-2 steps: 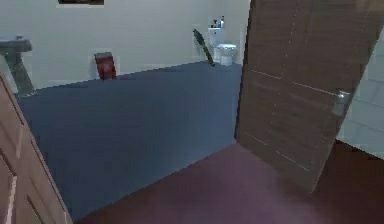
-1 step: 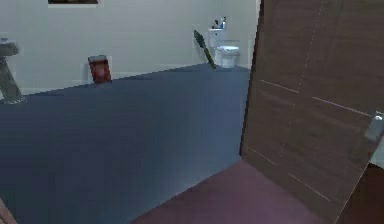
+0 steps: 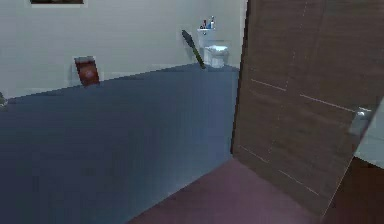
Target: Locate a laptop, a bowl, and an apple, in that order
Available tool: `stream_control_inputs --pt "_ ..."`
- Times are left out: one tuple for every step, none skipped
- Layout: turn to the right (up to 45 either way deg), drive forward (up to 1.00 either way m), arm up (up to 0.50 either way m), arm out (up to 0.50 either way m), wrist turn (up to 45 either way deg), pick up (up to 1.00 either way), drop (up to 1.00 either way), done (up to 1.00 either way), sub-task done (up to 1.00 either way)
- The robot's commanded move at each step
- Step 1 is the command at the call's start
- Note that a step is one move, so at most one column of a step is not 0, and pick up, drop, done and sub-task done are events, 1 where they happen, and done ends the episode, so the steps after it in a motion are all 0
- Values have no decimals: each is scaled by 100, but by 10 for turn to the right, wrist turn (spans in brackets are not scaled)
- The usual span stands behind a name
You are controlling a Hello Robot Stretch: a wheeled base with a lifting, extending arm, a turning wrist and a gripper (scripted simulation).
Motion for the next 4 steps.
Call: stream_control_inputs --pt "0 100 0 0 0 0 0 0 0" --pt "30 0 0 0 0 0 0 0 0" --pt "-390 0 0 0 0 0 0 0 0" --pt "0 60 0 0 0 0 0 0 0"
